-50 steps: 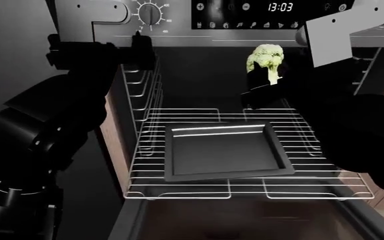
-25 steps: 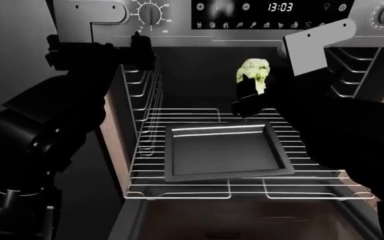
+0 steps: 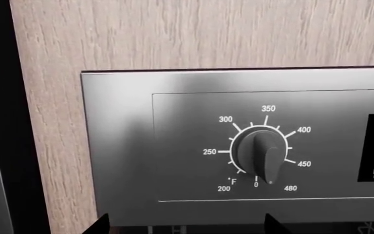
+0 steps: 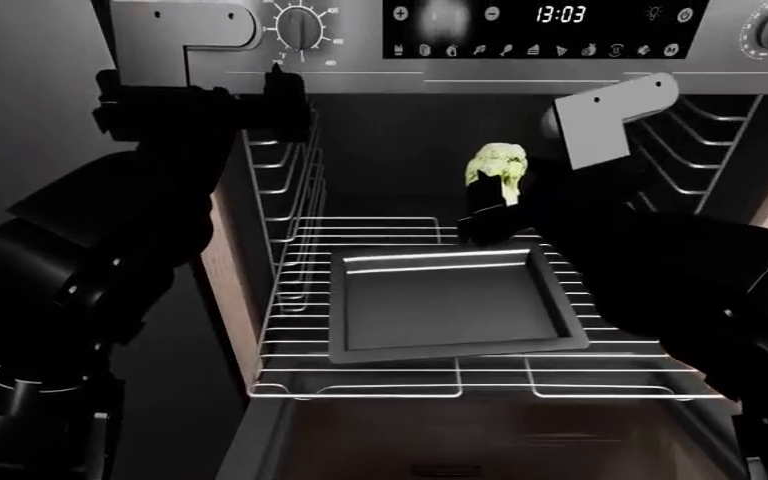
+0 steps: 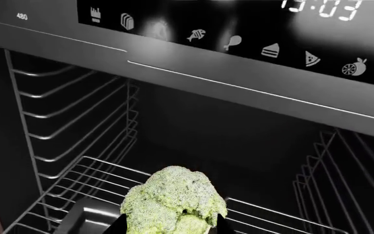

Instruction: Place the broccoli on the rack of the oven.

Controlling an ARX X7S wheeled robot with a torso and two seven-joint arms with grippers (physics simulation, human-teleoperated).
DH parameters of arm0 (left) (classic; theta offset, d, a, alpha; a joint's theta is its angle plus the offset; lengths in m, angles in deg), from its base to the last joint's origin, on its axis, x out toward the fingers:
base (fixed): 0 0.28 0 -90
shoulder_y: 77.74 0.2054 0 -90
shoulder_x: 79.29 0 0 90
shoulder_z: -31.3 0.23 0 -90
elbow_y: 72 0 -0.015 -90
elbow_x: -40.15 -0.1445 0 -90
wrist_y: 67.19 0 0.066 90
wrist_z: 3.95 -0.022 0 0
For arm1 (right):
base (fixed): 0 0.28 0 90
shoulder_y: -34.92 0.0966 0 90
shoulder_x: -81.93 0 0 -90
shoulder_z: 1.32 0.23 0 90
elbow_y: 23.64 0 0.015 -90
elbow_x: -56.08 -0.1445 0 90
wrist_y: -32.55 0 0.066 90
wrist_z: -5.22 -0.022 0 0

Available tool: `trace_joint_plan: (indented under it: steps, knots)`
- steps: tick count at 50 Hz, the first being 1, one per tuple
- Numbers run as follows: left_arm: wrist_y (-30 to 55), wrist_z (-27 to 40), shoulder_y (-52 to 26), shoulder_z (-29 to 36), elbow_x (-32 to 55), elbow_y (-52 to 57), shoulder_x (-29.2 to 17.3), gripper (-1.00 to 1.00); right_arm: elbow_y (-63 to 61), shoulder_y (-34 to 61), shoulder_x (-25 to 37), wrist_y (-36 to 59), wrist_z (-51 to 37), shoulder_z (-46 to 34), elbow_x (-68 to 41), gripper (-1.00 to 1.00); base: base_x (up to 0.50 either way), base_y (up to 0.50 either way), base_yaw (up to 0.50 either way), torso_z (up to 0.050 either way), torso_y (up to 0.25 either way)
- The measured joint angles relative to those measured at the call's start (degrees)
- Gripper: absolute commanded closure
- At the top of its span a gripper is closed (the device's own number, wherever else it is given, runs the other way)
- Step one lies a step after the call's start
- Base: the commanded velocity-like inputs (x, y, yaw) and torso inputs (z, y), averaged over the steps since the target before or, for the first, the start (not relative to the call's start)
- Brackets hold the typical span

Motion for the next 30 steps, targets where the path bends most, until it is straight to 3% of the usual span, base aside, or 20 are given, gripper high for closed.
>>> trace_joint_plan:
  steps: [30]
  knots:
    - [-0.39, 0.15, 0.20, 0.10, 0.58, -0.03, -0.36, -1.00, 7.87, -1.62, -2.26, -5.01, 5.31, -3.61, 3.60, 1.00, 0.00, 0.00, 0.00, 0.000, 0.000]
